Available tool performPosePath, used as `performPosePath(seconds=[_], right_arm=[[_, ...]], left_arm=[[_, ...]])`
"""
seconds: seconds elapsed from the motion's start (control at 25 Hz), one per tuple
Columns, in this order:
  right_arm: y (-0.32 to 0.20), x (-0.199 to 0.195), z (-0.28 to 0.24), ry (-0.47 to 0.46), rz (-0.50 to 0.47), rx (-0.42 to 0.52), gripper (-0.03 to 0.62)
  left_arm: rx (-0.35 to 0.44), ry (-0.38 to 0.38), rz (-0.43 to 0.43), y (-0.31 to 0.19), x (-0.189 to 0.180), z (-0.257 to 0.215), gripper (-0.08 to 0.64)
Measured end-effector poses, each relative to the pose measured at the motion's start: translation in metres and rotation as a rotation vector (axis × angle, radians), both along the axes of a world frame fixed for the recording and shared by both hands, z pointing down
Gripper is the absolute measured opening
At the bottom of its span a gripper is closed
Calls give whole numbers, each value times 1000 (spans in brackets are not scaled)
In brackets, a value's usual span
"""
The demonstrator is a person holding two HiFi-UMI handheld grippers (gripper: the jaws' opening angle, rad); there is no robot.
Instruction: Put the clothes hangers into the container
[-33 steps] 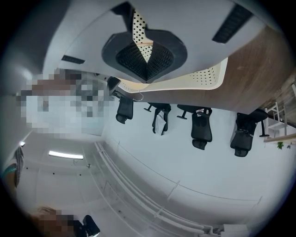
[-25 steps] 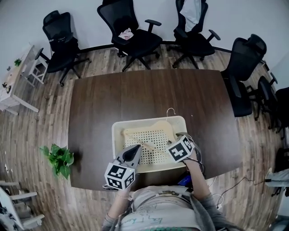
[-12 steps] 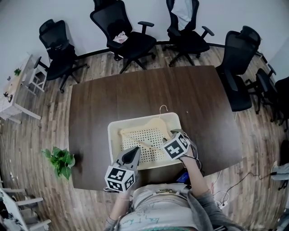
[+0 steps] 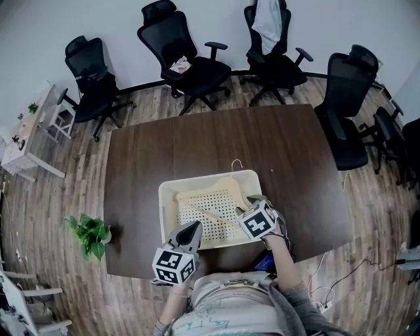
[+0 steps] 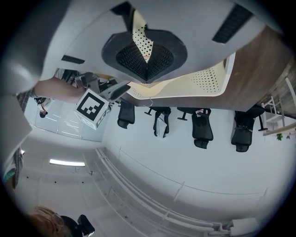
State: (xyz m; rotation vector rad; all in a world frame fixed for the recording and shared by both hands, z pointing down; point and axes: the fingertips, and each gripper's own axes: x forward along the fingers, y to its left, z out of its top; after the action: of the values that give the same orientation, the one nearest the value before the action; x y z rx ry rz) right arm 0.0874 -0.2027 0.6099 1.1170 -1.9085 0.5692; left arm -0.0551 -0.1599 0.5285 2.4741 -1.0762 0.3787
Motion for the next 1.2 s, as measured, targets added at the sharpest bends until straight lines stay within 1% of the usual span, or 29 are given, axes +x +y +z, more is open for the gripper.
performPosePath(seconds=[0.16,0.36,0.44,0.68,0.92,1.08,1.2], right_arm=[[3,-1,-1,-11,-15,24,201],[8,-1,-2,-64,-4,28,193],[7,3,-5,-77,-2,50,173],[6,13,-13,-87,4,120,149],[9,18,-15,-110,10,109,138],[13,16,-18,-123,-6,104,79],[17,12,-18,-121,-25,103,52]], left_arm=[[0,-5,-12,3,-3,0,11],[2,-13,-17,6,-2,1,11],[3,-14,-20,6,-1,0,11],[-1,-18,-15,7,1,2,11],[-3,-24,0,7,9,2,11],[-1,-24,9,6,16,-1,12],[5,-27,15,7,21,-3,11]])
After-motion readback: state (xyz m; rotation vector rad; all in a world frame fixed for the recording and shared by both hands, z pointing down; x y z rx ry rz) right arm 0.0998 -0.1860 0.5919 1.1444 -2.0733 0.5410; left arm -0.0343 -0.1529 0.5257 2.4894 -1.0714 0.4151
